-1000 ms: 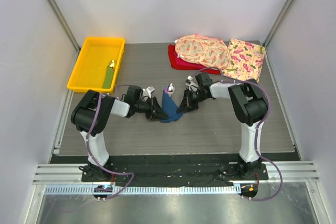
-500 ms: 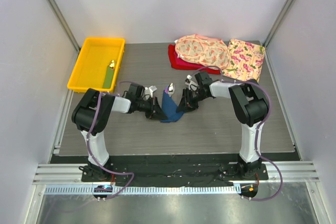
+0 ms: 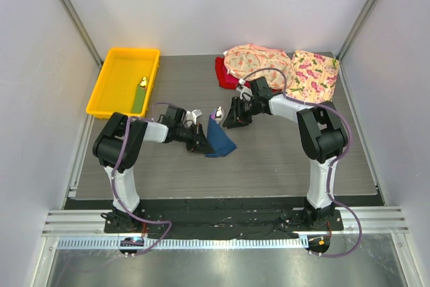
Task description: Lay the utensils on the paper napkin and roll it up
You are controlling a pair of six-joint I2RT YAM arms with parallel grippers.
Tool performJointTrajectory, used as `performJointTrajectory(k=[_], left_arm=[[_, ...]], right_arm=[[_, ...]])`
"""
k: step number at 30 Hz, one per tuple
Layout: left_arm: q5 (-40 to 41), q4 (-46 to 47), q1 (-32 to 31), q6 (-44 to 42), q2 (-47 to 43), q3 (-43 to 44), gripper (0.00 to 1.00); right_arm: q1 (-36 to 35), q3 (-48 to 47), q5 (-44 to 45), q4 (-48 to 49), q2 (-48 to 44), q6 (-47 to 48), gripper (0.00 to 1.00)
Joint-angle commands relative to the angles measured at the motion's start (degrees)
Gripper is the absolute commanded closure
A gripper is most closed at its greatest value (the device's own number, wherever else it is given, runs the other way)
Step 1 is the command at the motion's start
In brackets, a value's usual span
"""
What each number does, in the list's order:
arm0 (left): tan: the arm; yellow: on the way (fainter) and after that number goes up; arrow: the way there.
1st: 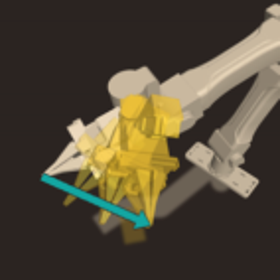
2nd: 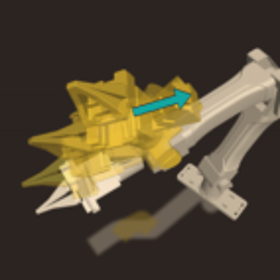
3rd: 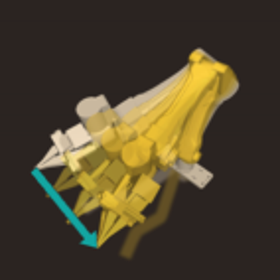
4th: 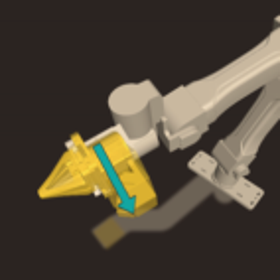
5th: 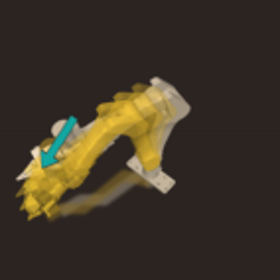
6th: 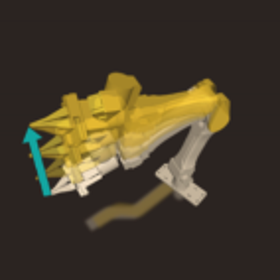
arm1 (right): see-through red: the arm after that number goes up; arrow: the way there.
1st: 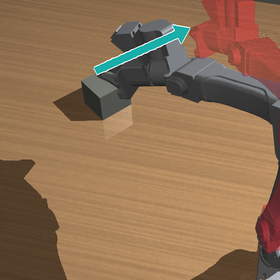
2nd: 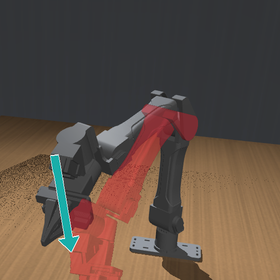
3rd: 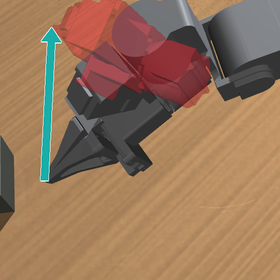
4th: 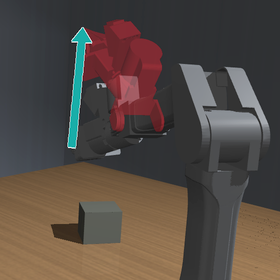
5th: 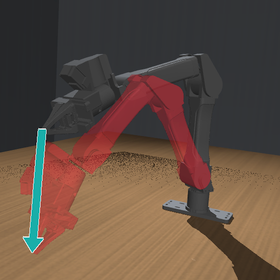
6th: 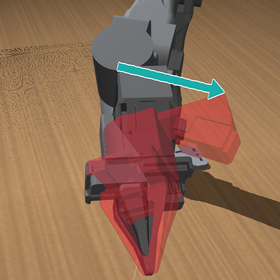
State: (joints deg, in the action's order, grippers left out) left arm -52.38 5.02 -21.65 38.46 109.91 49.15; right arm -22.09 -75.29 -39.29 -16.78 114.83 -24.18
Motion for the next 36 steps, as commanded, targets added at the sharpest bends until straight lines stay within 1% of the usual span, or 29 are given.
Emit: performJointTrajectory(k=[1, 2, 4, 7, 12, 13, 16, 19, 20, 24, 29, 36], left_arm=[[7.82, -7.92, 0.2, -4.09, 2.86, -1.6, 0.91], [7.65, -7.83, 0.2, -4.09, 2.94, -1.6, 0.91], [7.64, -7.83, 0.2, -4.09, 3.12, -1.33, 0.91], [7.47, -7.48, 0.2, -4.18, 3.12, -1.33, 0.91], [6.24, -5.37, 0.2, -3.3, 2.42, -2.03, 0.9], [5.8, -5.28, 0.2, -3.04, 2.24, -2.04, 0.88], [3.44, -1.69, 0.2, -1.55, 1.11, -2.91, 0.85], [0.1, 5.86, 0.2, 1.52, -1.35, -4.84, 0.8], [-0.7, 10.41, 0.2, 4.58, -1.88, -5.37, 0.79], [-3.25, 17.9, -0.32, 9.96, -4.26, -6.43, 0.77], [-3.69, 19.94, -2.69, 11.55, -5.67, -5.55, 0.76], [-1.85, 20.21, -3.4, 12.96, -1.2, -7.66, 0.79]], right_arm=[[-1.2, 1.7, -3.24, 9.02, -2.41, -8.12, 0.66], [-1.73, 2.59, -3.77, 12.26, -3.02, -9.81, 0.67], [-2.52, 4.52, -4.74, 14.66, -3.12, -12.45, 0.69], [-4.28, 6.37, -4.92, 14.84, -1.63, -13.08, 0.72], [-4.63, 9.72, -4.4, 16.25, 1.62, -13.7, 0.75], [-4.55, 10.24, -4.39, 16.25, 2.15, -13.52, 0.76], [-4.63, 11.65, -4.31, 16.34, 3.73, -13.52, 0.78], [-4.63, 12.7, -3.52, 16.51, 4.97, -12.73, 0.78], [-4.55, 12.88, -3.43, 16.34, 5.23, -12.47, 0.79], [-4.63, 12.88, -2.64, 15.46, 6.02, -11.15, 0.8], [-4.63, 12.62, -1.85, 14.58, 6.29, -10.45, 0.8], [-4.63, 12.27, -1.41, 14.14, 6.46, -10.09, 0.81]])
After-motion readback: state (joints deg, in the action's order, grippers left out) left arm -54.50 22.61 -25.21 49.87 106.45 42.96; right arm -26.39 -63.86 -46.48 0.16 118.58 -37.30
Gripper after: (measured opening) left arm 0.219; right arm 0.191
